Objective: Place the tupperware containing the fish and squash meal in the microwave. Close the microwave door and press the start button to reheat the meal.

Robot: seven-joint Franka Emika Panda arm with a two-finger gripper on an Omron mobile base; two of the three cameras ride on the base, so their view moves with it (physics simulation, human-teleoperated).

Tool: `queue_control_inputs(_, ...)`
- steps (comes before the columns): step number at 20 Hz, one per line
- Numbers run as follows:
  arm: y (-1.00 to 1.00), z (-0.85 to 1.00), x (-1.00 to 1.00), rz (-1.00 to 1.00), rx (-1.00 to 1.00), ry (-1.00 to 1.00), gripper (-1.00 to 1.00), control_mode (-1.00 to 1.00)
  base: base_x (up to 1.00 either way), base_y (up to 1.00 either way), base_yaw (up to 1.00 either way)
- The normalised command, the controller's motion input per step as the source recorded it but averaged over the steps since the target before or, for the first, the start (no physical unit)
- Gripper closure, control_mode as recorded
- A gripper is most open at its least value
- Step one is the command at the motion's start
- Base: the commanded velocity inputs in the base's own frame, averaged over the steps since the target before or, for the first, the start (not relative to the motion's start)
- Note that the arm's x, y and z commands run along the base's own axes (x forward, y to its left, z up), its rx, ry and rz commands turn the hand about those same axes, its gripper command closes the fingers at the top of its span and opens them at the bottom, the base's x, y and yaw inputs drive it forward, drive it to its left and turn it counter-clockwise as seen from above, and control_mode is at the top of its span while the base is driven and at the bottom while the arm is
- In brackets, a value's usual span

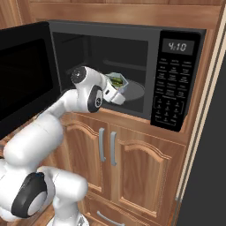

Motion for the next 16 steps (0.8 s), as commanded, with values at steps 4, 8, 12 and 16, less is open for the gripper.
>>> queue_control_inputs(4,0.07,0.26,-1.0,0.09,-0.11,-0.21,-1.0,-1.0,0.0,0.0,0.0)
queue_control_inputs(8,0.0,0.56,-1.0,0.18,-0.12,-0.2,-1.0,-1.0,0.0,0.0,0.0)
queue_control_inputs(12,0.0,0.65,-1.0,0.26,-0.16,-0.1,-1.0,-1.0,0.0,0.0,0.0)
queue_control_inputs(16,0.2,0.74,-1.0,0.28,-0.36,-0.01,-1.0,-1.0,0.0,0.0,0.0)
